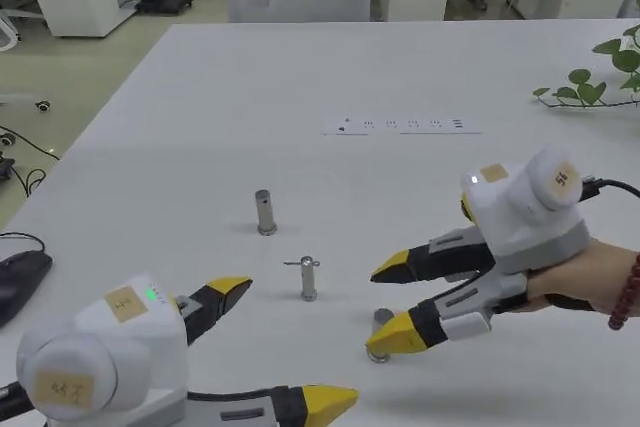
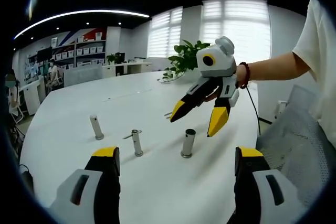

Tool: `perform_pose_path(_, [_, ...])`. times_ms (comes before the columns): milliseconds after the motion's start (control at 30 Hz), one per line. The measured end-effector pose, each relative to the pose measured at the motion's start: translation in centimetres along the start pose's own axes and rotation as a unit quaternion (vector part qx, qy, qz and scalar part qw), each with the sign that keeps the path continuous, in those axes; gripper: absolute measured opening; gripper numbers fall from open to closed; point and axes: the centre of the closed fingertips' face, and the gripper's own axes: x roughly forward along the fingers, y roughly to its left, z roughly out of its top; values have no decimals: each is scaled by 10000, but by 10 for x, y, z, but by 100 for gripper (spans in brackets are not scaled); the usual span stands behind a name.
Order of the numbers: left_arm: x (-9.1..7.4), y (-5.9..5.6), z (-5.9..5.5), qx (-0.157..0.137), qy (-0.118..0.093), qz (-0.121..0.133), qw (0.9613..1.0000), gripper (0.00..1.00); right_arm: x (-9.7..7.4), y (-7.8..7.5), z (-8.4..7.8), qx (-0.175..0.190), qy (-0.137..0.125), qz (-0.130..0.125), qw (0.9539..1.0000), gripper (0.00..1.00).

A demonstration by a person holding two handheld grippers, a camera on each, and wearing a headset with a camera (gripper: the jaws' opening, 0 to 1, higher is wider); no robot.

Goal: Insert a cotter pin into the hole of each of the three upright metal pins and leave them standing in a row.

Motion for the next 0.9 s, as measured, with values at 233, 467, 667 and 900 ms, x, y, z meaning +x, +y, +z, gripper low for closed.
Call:
perform_pose_path(233, [0, -1, 1, 7, -21, -28, 10000, 92, -15, -8, 8, 86, -138, -285, 9995, 62])
perform_pose_path(467, [1, -2, 2, -5, -46, -86, 10000, 93, -28, -27, 2, 233, -138, -690, 9972, 61])
perform_pose_path(667, [2, -2, 2, 36, -37, -100, 9999, 96, -40, -49, -9, 203, 32, -1115, 9936, 59])
perform_pose_path(900, [2, -1, 1, 58, -9, -54, 10000, 95, -50, -71, -19, 232, 192, -1442, 9891, 56])
